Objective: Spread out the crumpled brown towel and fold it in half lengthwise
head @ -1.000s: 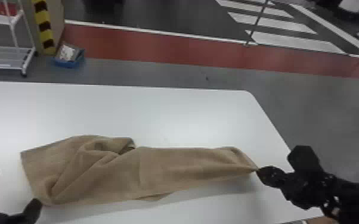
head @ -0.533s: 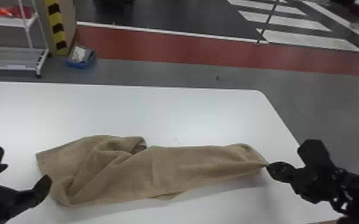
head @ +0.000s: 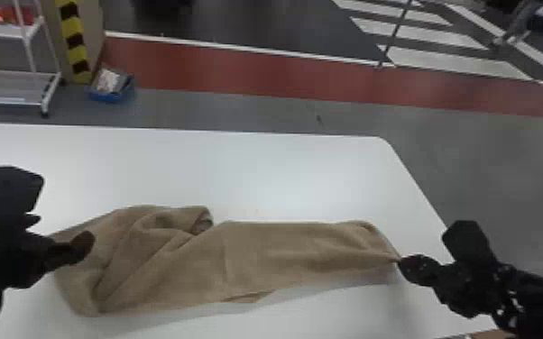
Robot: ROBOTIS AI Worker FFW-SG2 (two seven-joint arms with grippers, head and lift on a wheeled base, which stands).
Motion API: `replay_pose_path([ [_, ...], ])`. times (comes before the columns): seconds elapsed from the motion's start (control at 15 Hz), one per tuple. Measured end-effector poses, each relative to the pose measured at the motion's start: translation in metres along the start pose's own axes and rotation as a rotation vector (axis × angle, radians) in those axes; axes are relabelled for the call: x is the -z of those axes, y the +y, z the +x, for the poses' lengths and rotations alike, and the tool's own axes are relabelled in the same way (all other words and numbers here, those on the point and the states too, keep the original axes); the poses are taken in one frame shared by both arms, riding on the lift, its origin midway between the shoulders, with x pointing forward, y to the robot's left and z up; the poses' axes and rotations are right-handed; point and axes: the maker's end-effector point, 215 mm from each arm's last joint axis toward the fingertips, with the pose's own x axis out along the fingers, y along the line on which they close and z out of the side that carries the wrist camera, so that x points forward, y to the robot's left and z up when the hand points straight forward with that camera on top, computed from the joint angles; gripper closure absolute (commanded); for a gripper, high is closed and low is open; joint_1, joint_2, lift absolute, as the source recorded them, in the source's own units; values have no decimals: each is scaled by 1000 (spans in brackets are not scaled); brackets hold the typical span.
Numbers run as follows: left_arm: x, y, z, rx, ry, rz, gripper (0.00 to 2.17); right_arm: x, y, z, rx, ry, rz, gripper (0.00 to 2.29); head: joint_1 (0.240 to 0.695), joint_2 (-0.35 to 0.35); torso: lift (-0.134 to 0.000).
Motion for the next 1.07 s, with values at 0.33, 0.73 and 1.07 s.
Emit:
replay_pose_path([
  [0.33,9,14,17,-2,36,-17,414,9,-4,-5,7,7,8,1328,695,-261,-123],
  [0.73,34,12,3,49,115,-65,414,3,-8,0,9,-5,12,1328,695,-256,-123],
  [1.07,44,11,-1,50,147,-69,576,0,-5,3,3,-9,11,1328,695,-250,-123],
])
